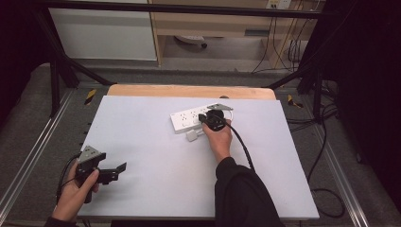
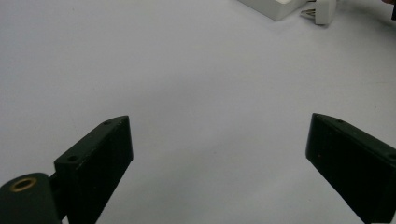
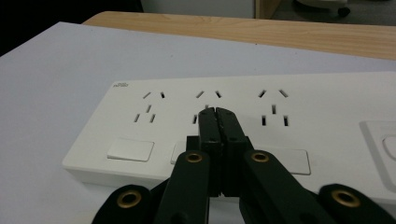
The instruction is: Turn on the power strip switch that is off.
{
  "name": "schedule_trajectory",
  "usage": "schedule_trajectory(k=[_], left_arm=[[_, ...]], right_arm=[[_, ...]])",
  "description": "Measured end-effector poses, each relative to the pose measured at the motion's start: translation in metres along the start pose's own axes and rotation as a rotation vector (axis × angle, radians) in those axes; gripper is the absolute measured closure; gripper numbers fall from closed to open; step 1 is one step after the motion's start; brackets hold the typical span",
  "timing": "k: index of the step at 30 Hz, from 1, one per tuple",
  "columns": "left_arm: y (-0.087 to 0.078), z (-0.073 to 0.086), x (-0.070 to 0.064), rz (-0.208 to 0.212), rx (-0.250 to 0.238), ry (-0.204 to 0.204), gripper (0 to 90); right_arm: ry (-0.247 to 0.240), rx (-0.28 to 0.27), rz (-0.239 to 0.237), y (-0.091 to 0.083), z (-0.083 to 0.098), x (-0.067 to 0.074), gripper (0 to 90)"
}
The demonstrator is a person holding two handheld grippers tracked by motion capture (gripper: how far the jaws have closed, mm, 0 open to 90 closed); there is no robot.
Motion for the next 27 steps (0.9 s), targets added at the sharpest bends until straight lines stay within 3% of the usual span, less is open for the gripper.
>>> schedule_trajectory(k=[7,27], left_arm=[[0.0,0.0,0.0,0.0,0.0,-0.001,7.5],[0.0,0.0,0.0,0.002,0.0,-0.001,7.5]], right_arm=[[0.0,-0.026,0.003,-0.007,-0.004,-0.001,86.1],[-0.006,-0.034,-0.003,-0.027,-0.013,-0.002,57.2]])
Point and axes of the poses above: each handheld gripper's, and its own axes: y roughly forward along the jaws, z roughly out of its underside, x roughly to its left, the point moved 1 cm from there along y, roughly forward along the jaws, and after that the axes turned 11 degrees about x, right-handed, at the moved point
